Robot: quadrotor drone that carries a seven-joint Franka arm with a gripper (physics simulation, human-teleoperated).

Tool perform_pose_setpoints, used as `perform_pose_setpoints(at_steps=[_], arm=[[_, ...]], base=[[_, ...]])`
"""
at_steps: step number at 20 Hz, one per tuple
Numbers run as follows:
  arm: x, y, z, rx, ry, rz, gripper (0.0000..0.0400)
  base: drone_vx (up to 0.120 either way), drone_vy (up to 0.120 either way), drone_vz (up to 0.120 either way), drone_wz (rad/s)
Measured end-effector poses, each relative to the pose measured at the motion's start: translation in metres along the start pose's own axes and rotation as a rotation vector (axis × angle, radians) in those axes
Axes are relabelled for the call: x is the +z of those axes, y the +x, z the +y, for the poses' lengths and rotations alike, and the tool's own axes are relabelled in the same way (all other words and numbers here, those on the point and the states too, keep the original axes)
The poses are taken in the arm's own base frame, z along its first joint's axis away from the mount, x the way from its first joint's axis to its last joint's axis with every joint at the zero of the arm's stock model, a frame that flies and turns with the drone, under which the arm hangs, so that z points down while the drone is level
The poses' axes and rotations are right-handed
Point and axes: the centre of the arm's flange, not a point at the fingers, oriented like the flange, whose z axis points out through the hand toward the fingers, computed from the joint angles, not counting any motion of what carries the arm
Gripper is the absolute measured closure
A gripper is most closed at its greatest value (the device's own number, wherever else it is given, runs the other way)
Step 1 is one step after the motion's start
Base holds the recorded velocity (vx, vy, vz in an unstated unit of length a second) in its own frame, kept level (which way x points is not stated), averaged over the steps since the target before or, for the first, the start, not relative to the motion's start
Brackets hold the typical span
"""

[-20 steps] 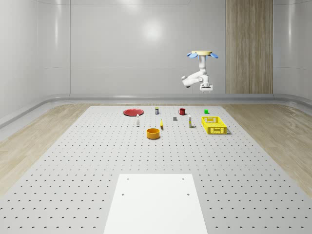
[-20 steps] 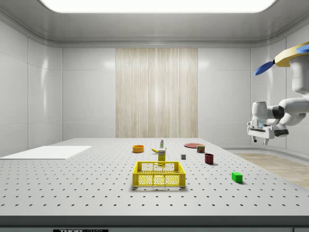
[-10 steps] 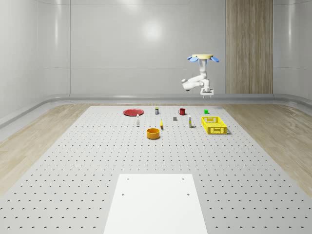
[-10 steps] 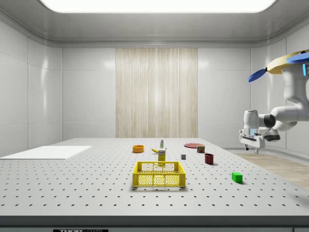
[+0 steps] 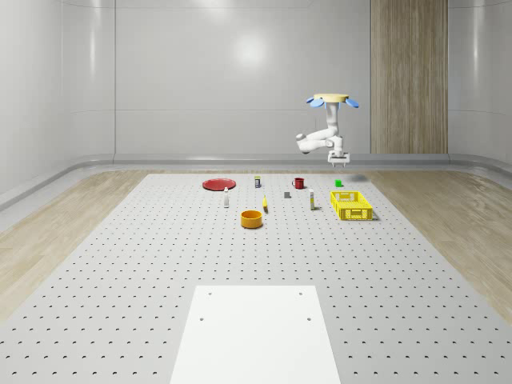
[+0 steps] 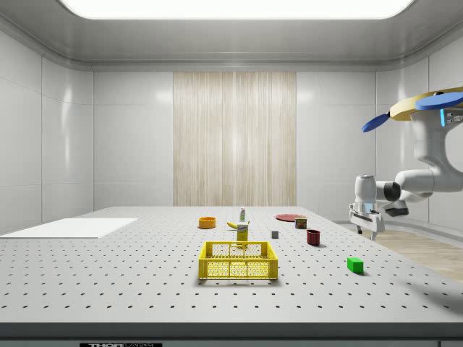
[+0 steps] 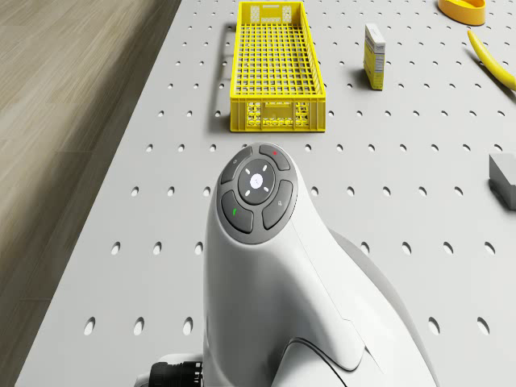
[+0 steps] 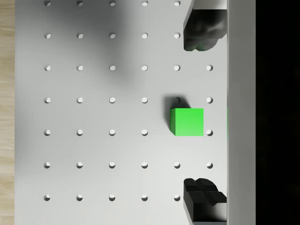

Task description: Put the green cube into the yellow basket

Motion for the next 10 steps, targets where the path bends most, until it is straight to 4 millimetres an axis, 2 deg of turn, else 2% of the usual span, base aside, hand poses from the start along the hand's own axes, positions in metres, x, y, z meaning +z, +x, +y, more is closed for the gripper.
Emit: perform_pose_setpoints(at_steps=[1, 5, 7, 9, 10], arm=[[0.0000, 0.0000, 0.0000, 0.000, 0.000, 0.000, 0.0000], [0.0000, 0.0000, 0.0000, 0.000, 0.000, 0.000, 0.0000], [0.0000, 0.0000, 0.0000, 0.000, 0.000, 0.000, 0.0000], [0.0000, 0.0000, 0.0000, 0.000, 0.000, 0.000, 0.0000], [0.0000, 0.0000, 0.0000, 0.000, 0.000, 0.000, 0.0000]], base=[[0.000, 0.000, -0.120, 0.000], [0.120, 0.000, -0.120, 0.000], [0.120, -0.100, -0.080, 0.000], [0.020, -0.020, -0.020, 0.000], [0.000, 0.000, -0.120, 0.000]])
